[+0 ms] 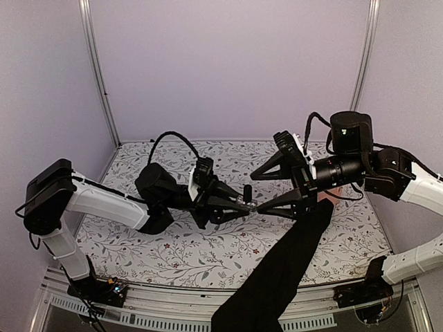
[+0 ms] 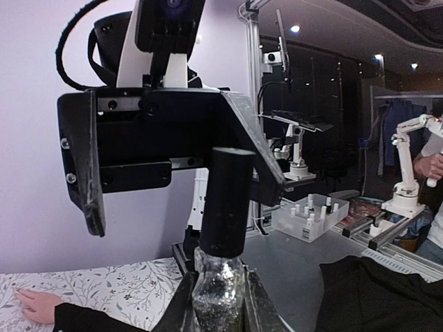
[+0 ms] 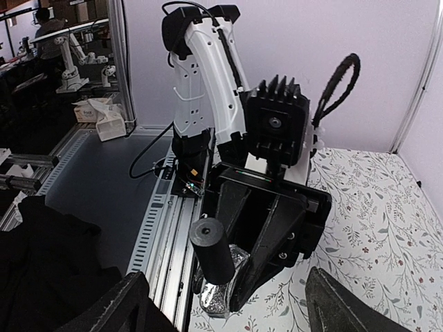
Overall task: Paint the nails
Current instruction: Close the nail polish bottle, then screw the nail polish bottle.
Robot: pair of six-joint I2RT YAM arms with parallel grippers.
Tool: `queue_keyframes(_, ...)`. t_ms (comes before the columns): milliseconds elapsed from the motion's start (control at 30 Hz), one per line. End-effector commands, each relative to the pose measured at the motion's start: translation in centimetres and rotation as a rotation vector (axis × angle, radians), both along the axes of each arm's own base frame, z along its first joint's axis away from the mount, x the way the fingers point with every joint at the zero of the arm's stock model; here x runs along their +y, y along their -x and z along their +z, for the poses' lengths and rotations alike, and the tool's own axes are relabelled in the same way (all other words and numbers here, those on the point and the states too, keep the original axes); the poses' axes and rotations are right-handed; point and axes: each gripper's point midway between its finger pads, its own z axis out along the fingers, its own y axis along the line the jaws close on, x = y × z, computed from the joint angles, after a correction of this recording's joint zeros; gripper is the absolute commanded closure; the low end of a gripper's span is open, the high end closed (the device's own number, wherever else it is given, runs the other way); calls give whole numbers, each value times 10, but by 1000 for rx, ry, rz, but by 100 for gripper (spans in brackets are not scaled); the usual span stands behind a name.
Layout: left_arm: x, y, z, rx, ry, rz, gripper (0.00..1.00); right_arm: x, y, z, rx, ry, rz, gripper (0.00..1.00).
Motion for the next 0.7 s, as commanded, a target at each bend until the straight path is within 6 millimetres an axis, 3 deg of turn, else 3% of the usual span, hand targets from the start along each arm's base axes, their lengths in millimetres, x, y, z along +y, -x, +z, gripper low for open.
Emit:
queue_keyframes(0, -4, 7, -7, 58, -87, -125, 100, 0, 19, 14, -23, -10, 121, 21)
queue_keyframes(233, -13, 8, -14, 121, -167, -199, 100, 5, 26, 15, -4, -7, 190, 31)
queue_keyframes(500, -18, 7, -16, 136, -195, -226, 100, 7, 32, 14, 6, 2, 240, 54)
queue_keyframes(667, -15, 9, -11, 126, -171, -233, 100, 8, 33, 5, 26, 17, 255, 62)
